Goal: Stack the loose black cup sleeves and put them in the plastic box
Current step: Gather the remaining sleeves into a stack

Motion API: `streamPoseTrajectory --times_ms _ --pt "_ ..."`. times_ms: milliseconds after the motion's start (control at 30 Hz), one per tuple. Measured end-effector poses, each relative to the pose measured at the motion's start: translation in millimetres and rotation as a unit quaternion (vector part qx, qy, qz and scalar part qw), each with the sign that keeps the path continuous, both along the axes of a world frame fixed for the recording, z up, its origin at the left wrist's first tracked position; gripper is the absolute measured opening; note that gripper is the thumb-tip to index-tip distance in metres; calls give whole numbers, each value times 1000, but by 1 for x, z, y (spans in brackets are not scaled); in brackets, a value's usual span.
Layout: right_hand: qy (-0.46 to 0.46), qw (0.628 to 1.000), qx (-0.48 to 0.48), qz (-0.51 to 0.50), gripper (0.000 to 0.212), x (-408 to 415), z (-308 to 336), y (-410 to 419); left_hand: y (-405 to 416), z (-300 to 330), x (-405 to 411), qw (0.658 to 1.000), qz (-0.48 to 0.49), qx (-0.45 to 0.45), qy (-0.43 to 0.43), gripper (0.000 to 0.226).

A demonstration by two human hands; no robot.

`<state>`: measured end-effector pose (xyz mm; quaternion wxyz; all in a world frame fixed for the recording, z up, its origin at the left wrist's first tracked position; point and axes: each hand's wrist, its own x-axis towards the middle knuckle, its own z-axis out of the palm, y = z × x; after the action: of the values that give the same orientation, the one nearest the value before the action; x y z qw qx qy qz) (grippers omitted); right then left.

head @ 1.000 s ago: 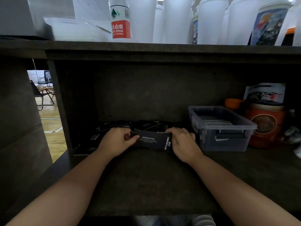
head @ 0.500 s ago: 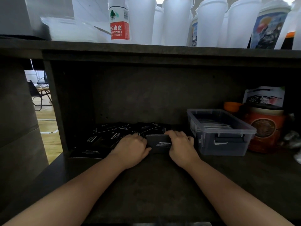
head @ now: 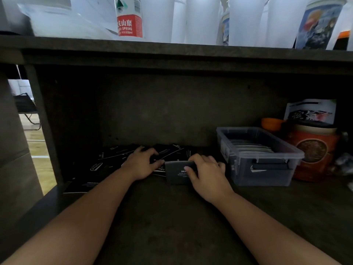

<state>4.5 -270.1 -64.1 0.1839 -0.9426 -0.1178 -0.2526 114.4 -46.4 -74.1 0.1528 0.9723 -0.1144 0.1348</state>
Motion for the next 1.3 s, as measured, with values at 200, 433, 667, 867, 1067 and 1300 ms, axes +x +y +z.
streamPoseTrajectory --times_ms 200,433,667,867,1067,1300 --pt "3 1000 1 2 24 1 0 0 5 6 -9 985 26 -168 2 48" --pt "14 1000 0 14 24 -2 0 -1 30 54 -43 816 -3 -578 11 13" --pt "30 999 37 17 30 -6 4 -1 53 67 -75 889 -147 -388 196 29" --pt "35 999 8 5 38 -6 6 0 10 53 -72 938 -62 -340 29 23" --pt "25 1000 4 -5 31 2 1 -4 -27 30 -83 932 -2 -327 -159 7" --pt "33 999 3 17 52 9 0 -11 -3 7 -52 986 -12 -138 -95 28"
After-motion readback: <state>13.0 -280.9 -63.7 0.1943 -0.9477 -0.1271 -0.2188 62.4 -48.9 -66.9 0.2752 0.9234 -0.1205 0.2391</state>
